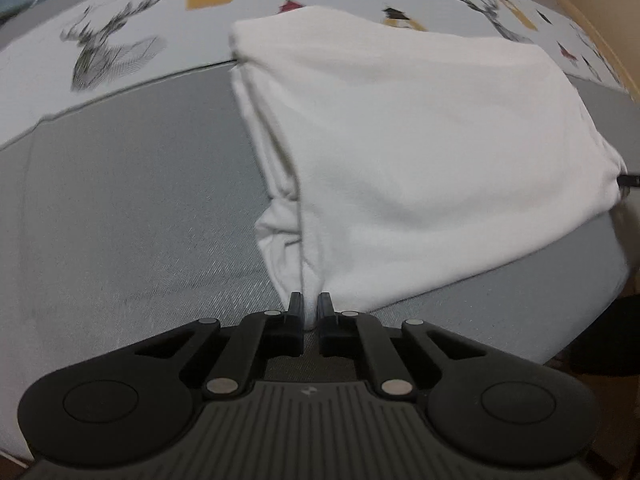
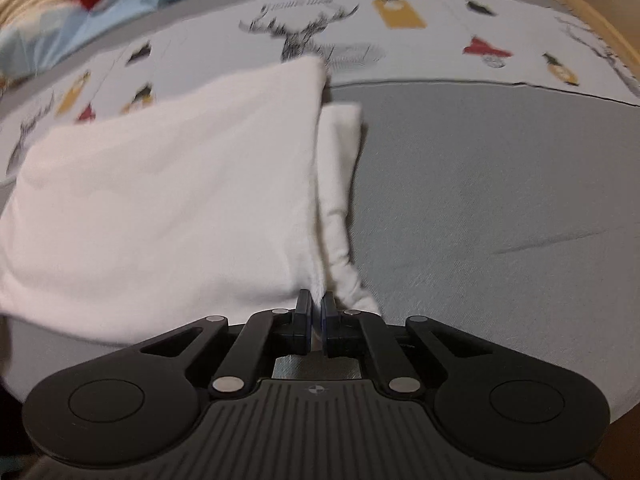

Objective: Fold small clothes

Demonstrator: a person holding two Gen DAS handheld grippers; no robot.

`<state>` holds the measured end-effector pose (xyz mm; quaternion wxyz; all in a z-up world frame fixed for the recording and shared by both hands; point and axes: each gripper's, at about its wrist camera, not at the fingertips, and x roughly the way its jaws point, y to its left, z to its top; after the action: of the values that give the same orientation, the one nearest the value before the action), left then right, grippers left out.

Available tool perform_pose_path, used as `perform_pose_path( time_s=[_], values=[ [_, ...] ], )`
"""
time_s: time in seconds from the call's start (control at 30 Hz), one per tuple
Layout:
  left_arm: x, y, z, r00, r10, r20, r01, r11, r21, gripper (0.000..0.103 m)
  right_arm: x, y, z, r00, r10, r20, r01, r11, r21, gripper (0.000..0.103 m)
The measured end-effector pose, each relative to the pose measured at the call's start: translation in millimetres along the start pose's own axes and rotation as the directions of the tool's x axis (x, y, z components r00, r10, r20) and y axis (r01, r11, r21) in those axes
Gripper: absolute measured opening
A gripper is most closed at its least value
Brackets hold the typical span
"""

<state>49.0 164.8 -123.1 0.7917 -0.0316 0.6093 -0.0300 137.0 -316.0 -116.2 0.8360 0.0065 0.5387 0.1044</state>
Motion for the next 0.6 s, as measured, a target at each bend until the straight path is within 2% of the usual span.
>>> perform_pose_path(
  time_s=[0.1, 0.17, 0.23, 0.33, 0.43, 0.5, 0.53, 0.6],
  values=[
    [10.0, 4.0, -6.5, 0.998, 0.015, -0.064, -0.015, 1.000, 0.000, 0.007, 13.2, -8.2, -4.2, 0.997, -0.034, -0.074, 0.036, 0.999, 0.020, 0.004],
    [9.4, 3.6, -6.4, 0.997, 0.022, -0.069, -0.022, 1.000, 0.007, 0.012, 17.7, -5.6, -4.4, 0.994, -0.059, -0.093, 0.059, 0.998, 0.002, 0.005],
    [0.6, 6.0, -2.8, 0.999, 0.025, -0.025, -0.025, 1.000, -0.017, 0.013, 15.1, 0.0, -3.0, 0.993, -0.086, -0.078, 0.085, 0.996, -0.024, 0.006],
    [-23.0, 7.3, 2.5, 0.994, 0.020, 0.109, -0.016, 0.999, -0.036, 0.013, 3.7, 8.7, -1.5, 0.992, -0.127, -0.011, 0.126, 0.990, -0.066, 0.008],
    [-26.2, 2.4, 5.5, 0.990, -0.015, 0.142, 0.021, 0.999, -0.037, 0.013, -9.7, 15.3, -0.7, 0.986, -0.137, 0.092, 0.145, 0.986, -0.085, 0.008],
    [-15.1, -2.6, 5.4, 0.995, -0.020, 0.097, 0.021, 1.000, -0.007, 0.013, -7.8, 14.8, 0.1, 0.988, -0.121, 0.092, 0.129, 0.987, -0.095, 0.010],
    [-3.2, -3.2, 4.7, 0.999, -0.010, 0.038, 0.009, 1.000, 0.014, 0.013, -1.5, 15.5, -0.1, 0.991, -0.119, 0.064, 0.126, 0.986, -0.108, 0.012],
    [16.9, -11.8, -1.0, 0.996, 0.072, -0.059, -0.068, 0.995, 0.069, 0.014, 17.0, 17.8, -4.4, 0.987, -0.155, -0.037, 0.148, 0.977, -0.151, 0.014]
  ],
)
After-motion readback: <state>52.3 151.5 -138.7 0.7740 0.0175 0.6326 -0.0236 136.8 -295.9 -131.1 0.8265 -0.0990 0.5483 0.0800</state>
